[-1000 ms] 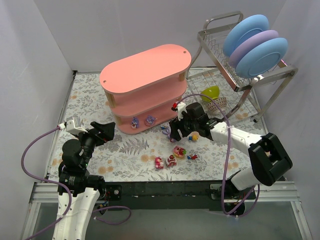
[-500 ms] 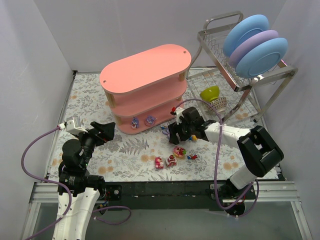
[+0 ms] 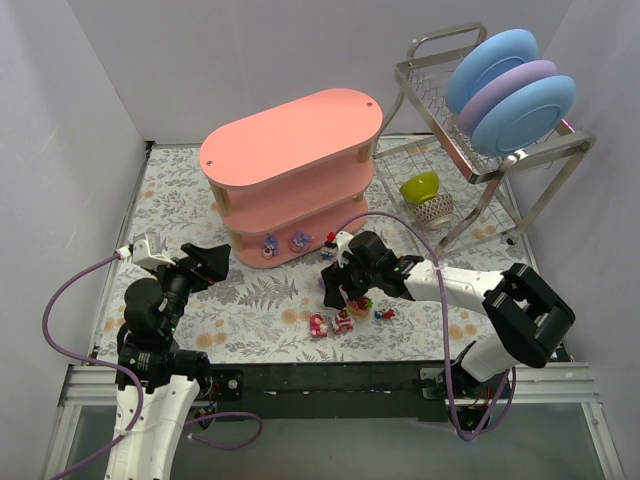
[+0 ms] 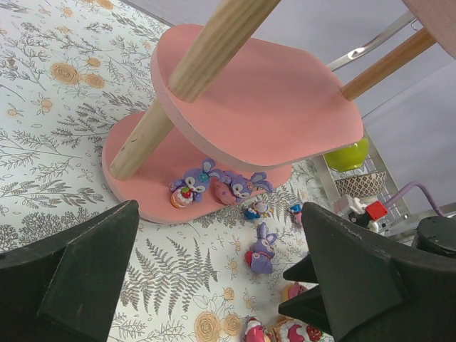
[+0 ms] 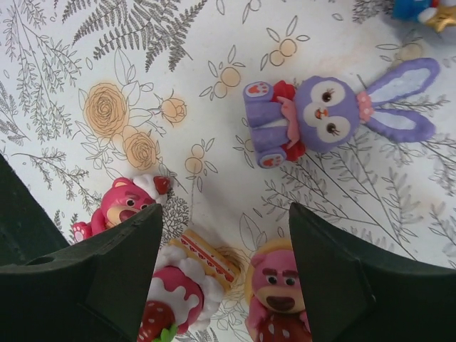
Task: Place and organize the plastic toys onto the shelf
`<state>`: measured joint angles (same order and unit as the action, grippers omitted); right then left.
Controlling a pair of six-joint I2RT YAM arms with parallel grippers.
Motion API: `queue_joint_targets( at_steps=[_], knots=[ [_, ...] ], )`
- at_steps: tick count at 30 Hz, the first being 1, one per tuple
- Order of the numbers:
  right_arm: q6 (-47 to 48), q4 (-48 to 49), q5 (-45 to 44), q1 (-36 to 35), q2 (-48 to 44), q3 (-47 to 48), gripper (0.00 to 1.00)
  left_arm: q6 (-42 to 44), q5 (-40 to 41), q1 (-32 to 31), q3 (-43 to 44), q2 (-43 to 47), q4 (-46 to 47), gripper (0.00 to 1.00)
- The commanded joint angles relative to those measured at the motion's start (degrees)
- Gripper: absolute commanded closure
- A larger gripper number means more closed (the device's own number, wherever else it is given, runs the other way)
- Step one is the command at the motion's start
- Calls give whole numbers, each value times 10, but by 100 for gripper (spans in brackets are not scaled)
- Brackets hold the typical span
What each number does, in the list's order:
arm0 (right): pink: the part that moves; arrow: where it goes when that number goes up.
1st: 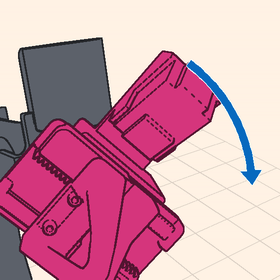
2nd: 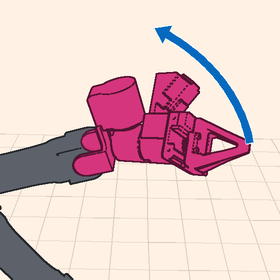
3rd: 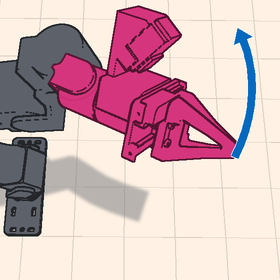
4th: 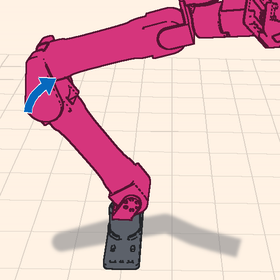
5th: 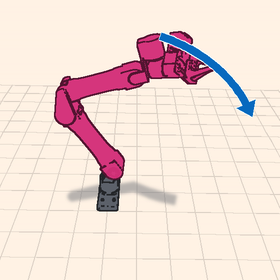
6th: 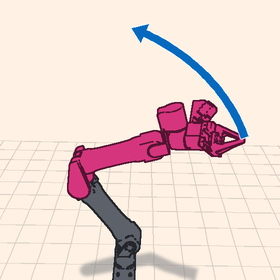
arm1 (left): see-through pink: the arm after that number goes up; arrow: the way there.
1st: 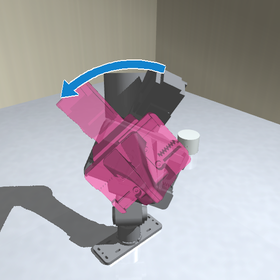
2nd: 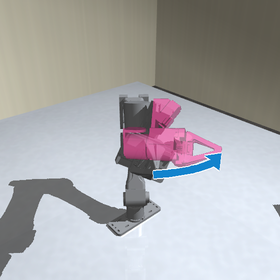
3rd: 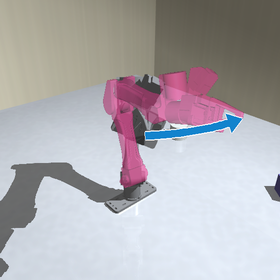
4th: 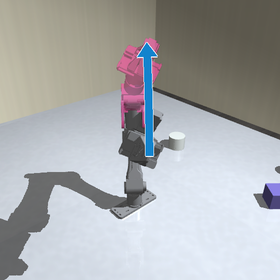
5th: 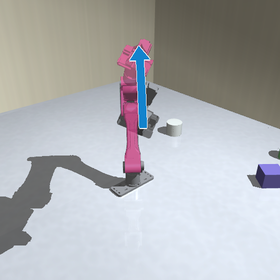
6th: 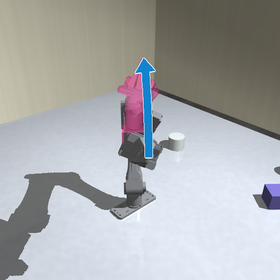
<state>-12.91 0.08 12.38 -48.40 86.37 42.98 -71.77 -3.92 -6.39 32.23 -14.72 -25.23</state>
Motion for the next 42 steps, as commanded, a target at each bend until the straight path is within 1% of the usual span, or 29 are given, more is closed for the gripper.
queue_joint_targets(
  at_steps=[1, 7, 13, 17, 27, 29, 37, 42],
  knots=[
    [18, -35, -46, 11, -37, 24, 21, 8, -6, -1, -5, 2, 2, 2],
    [28, -19, -36, 75, -37, 28, 23, 8, -6, -2, -5, 1, 2, 2],
    [11, 14, -7, 116, -2, 40, 25, 8, -6, -2, -5, 0, 2, 2],
    [2, 41, 17, 125, 28, 46, 29, 8, -6, -1, -5, -1, 3, 2],
    [-8, 77, 30, 135, 93, 66, 41, 8, -6, -1, -5, -3, 2, 2],
    [-10, 84, 29, 137, 105, 67, 42, 8, -6, -1, -5, -3, 2, 2],
    [-16, 99, 38, 141, 136, 66, 53, 8, -7, -1, -5, -3, 1, 2],
    [-17, 95, 48, 142, 136, 62, 59, 8, -7, -1, -5, -2, 2, 2]
  ],
)
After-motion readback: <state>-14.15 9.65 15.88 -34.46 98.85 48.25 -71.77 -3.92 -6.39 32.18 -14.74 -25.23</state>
